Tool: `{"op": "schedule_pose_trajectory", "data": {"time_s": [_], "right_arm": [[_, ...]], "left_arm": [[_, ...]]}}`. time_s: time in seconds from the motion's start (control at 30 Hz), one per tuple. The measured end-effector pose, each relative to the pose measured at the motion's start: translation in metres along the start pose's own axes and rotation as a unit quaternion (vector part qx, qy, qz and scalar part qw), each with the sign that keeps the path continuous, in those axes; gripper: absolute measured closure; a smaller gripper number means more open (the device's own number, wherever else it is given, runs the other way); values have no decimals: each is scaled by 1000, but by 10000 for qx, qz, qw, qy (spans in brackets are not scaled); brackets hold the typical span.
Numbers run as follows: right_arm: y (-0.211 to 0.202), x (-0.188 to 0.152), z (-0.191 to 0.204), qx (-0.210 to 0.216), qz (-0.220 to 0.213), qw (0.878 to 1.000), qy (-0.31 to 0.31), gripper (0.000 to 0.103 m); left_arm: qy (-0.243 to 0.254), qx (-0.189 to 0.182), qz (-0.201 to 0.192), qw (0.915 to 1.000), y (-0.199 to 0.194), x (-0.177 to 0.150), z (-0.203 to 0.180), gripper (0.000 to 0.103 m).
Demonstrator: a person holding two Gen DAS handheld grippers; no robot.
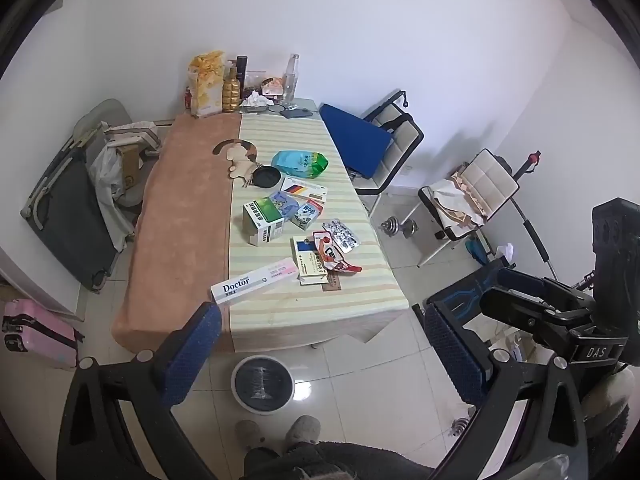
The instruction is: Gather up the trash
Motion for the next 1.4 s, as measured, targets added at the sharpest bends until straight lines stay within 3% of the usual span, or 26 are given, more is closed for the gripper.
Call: {"op": "schedule_pose_trajectory", "data": {"time_s": [0.03,1.4], "right_arm": [[0,0,0,27,-5,10000,19,0],[5,-1,11,79,38,10000,-29,0]], "left_arm": [[165,88,66,9998,1,3,-8,0],[111,-93,19,9999,5,-3,-9,0]]}}
Point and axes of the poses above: each gripper's, at about its wrist camera, not at the fingertips, and y roughly the way its jaws point, z to its left, x to its top, the point moved 1 cm from there along y, roughly the way its jaws point, and after that the axes turned 5 degrees about -y, right-handed, at the moved point
